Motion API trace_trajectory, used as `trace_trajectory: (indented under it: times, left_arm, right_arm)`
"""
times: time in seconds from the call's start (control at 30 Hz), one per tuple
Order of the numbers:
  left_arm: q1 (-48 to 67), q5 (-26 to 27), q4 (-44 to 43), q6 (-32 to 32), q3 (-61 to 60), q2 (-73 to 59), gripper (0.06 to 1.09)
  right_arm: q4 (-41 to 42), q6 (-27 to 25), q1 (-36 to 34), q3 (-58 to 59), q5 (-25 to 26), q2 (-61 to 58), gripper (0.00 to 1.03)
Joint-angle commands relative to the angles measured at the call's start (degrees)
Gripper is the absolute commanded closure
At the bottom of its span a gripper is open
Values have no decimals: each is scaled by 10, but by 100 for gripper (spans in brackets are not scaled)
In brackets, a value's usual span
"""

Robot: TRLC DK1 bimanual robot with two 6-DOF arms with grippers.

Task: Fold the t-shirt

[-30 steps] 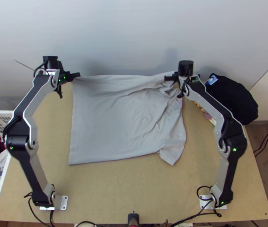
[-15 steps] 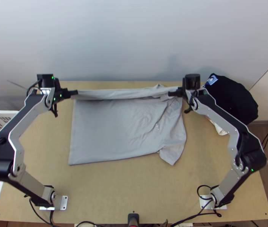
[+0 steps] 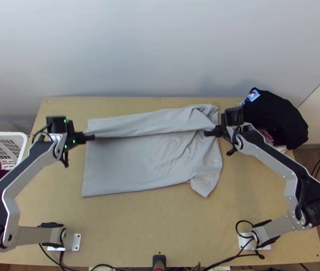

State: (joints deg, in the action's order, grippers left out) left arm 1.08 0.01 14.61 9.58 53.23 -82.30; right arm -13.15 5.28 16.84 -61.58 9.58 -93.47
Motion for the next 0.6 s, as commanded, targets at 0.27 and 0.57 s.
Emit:
trace_trajectory:
  times: [0.27,0.57]
  left_arm:
    - [-5,0,-57,-7,-157,57,105]
    - [-18,-1,-104,-9,-179,48,104]
  right_arm:
    - [-19,-5,2,100,-18,69,100]
    - [-15,-9,-2,154,-19,108,100]
